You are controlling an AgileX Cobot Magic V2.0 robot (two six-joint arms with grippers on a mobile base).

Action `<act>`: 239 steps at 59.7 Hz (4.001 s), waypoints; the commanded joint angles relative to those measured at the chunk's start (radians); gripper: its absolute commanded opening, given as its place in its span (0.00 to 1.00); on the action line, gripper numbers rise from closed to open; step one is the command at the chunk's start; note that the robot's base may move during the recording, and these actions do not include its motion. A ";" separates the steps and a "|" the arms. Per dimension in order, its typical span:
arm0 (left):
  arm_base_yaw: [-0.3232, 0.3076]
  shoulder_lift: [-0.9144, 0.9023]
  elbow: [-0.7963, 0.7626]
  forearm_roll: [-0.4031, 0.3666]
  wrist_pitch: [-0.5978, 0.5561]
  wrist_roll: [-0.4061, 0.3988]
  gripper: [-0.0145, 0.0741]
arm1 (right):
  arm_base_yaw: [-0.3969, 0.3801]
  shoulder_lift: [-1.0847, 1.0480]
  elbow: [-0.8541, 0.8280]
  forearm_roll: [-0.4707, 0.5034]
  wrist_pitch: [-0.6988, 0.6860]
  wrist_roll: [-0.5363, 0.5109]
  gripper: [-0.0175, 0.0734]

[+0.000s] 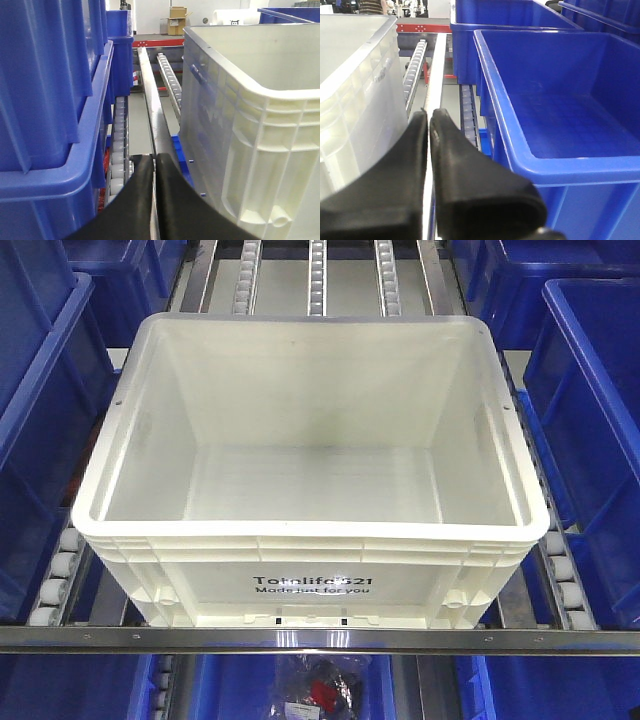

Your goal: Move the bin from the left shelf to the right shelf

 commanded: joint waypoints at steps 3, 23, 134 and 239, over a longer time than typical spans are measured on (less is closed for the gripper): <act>-0.004 -0.015 0.019 -0.009 -0.072 -0.004 0.16 | -0.004 -0.007 0.019 -0.006 -0.079 0.000 0.18; -0.004 -0.015 0.019 -0.009 -0.072 -0.004 0.16 | -0.004 -0.007 0.019 -0.006 -0.079 0.000 0.18; -0.008 0.355 -0.573 -0.002 0.243 -0.024 0.42 | -0.005 0.352 -0.459 0.047 0.181 0.072 0.47; -0.189 1.552 -1.458 -0.002 0.759 -0.019 0.74 | 0.155 1.516 -1.414 0.078 0.839 0.060 0.74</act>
